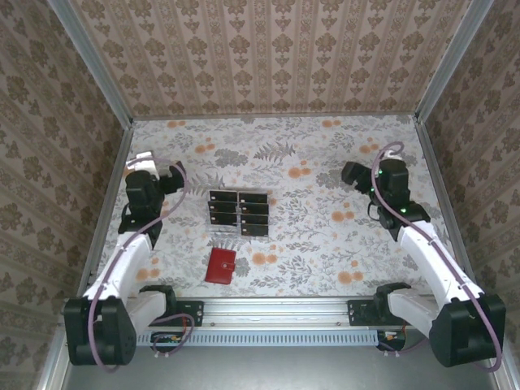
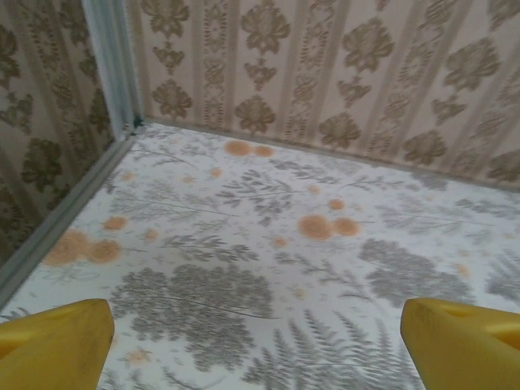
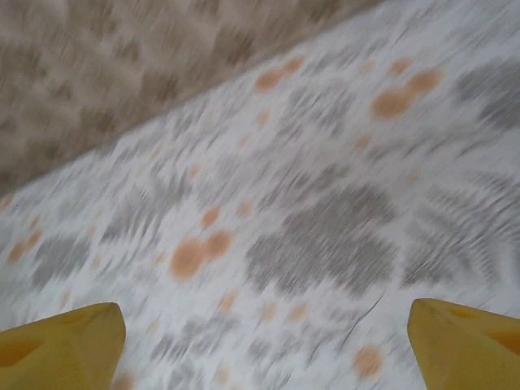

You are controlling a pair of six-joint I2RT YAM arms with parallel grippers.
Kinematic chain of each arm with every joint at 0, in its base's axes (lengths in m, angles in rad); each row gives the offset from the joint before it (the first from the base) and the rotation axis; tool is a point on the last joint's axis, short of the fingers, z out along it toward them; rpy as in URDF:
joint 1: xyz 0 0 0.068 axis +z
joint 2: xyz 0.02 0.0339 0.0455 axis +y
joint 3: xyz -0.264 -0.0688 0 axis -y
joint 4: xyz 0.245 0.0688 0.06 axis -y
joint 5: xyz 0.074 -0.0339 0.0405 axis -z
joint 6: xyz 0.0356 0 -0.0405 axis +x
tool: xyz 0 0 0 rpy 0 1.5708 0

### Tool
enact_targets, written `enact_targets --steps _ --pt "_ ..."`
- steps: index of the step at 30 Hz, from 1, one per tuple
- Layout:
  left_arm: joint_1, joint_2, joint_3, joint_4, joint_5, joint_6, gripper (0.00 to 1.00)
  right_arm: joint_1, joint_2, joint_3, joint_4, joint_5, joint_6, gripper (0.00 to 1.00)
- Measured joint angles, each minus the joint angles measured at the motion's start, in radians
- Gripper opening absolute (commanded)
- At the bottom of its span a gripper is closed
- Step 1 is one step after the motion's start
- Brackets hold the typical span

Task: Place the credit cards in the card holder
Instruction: Move the storage box to the center of the table.

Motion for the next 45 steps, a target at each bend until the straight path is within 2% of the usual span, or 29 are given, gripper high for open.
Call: enact_targets --steps 5,10,14,16,25,34,45 --pt "-0.107 -0.111 0.035 -0.262 -0.021 -0.111 1.00 0.303 0.020 0.003 -0.129 -0.021 0.084 0.85" --pt "-0.219 -0.217 -0.019 -0.437 -0.035 -0.210 1.00 0.611 0.136 0.014 -0.178 0.028 0.192 0.84" --pt "-0.278 -0.250 -0.080 -0.486 -0.039 -0.266 1.00 0.784 0.262 0.064 -0.200 0.103 0.259 0.85" --pt "-0.291 -0.243 -0.113 -0.483 -0.037 -0.286 1.00 0.833 0.332 0.100 -0.206 0.132 0.282 0.85" --pt "-0.308 -0.092 -0.141 -0.341 0.015 -0.304 1.00 0.887 0.568 0.239 -0.217 0.245 0.301 0.90" --pt "-0.308 0.053 -0.142 -0.112 0.072 -0.292 1.00 0.885 0.631 0.259 -0.208 0.327 0.304 0.91" --pt "-0.311 0.210 -0.139 0.041 0.132 -0.292 1.00 0.835 0.650 0.257 -0.172 0.348 0.304 0.91"
